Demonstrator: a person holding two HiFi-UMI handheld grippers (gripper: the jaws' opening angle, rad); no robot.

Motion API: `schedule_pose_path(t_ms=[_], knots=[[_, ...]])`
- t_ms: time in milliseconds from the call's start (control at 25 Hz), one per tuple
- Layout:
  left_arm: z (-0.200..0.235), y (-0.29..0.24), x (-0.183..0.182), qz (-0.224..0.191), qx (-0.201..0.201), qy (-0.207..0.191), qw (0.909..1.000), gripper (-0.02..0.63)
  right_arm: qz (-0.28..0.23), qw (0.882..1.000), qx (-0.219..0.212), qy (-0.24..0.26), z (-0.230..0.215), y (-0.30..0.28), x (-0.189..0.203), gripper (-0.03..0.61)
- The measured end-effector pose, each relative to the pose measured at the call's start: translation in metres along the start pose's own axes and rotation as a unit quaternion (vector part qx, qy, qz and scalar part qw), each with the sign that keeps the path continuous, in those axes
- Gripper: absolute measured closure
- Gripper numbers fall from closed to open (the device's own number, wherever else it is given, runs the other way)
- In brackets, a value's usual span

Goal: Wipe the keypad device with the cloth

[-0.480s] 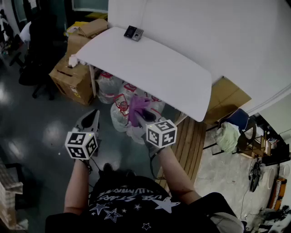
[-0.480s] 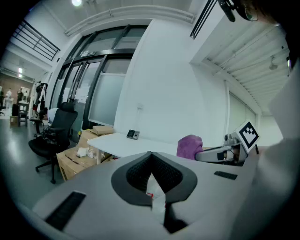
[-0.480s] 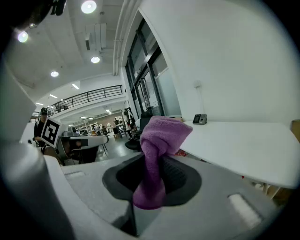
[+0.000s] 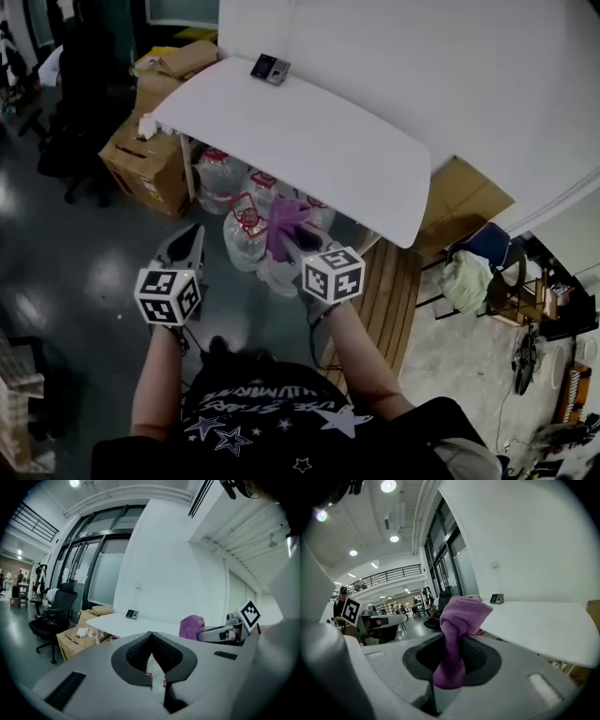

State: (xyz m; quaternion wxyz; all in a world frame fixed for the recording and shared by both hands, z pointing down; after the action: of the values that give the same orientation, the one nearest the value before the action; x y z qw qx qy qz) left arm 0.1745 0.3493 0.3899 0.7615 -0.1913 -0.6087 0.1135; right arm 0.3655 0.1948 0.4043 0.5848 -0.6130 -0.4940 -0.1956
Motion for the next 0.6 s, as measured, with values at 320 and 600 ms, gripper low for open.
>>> schedule_pose_path(t_ms=[320, 600], knots=[[0.015, 0.006, 0.011, 0.006, 0.0, 0.008, 0.9999, 0.607, 0.007, 1.0, 0.013, -0.009, 0.009, -0.01, 0.005, 0.486], [0.056, 0.018, -0.001, -0.011, 0.006, 0.009, 0.9999, 0.607, -0.029, 0.999, 0.031, -0.015, 0.03, -0.023, -0.02, 0.486]])
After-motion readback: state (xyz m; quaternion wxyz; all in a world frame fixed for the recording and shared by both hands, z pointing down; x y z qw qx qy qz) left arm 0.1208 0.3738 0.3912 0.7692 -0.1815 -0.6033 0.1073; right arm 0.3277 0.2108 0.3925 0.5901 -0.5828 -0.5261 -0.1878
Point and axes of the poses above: the fingertips, and each gripper's own axes: y backward along the fingers, z to its left, x out of its underside, the point moved 7 cm from there along y, backward along the fingers, and after that the axes turned 11 degrees about z, right-handed, at the moved point
